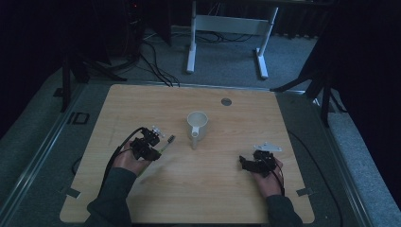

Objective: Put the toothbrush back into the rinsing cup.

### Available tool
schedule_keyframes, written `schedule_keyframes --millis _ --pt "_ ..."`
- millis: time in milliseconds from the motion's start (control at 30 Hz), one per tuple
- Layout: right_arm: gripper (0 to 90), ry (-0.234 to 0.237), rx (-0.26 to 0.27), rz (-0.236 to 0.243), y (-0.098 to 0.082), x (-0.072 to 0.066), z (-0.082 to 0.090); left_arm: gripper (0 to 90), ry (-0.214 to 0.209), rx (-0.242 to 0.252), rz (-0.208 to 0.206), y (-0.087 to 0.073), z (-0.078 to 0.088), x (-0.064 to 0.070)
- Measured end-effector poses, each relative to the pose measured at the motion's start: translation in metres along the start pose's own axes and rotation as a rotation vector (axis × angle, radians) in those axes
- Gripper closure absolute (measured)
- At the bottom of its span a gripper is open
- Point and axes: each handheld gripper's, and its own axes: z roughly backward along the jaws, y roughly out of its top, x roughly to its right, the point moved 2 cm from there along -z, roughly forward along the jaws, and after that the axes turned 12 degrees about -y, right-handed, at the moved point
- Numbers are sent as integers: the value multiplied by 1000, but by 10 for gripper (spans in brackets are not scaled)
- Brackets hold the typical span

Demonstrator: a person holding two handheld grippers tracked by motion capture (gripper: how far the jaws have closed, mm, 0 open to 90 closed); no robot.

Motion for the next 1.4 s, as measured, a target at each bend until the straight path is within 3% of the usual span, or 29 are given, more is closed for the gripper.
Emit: schedule_keyframes --millis 1400 --pt "205 1 0 1 0 0 0 789 35 146 24 5 12 3"
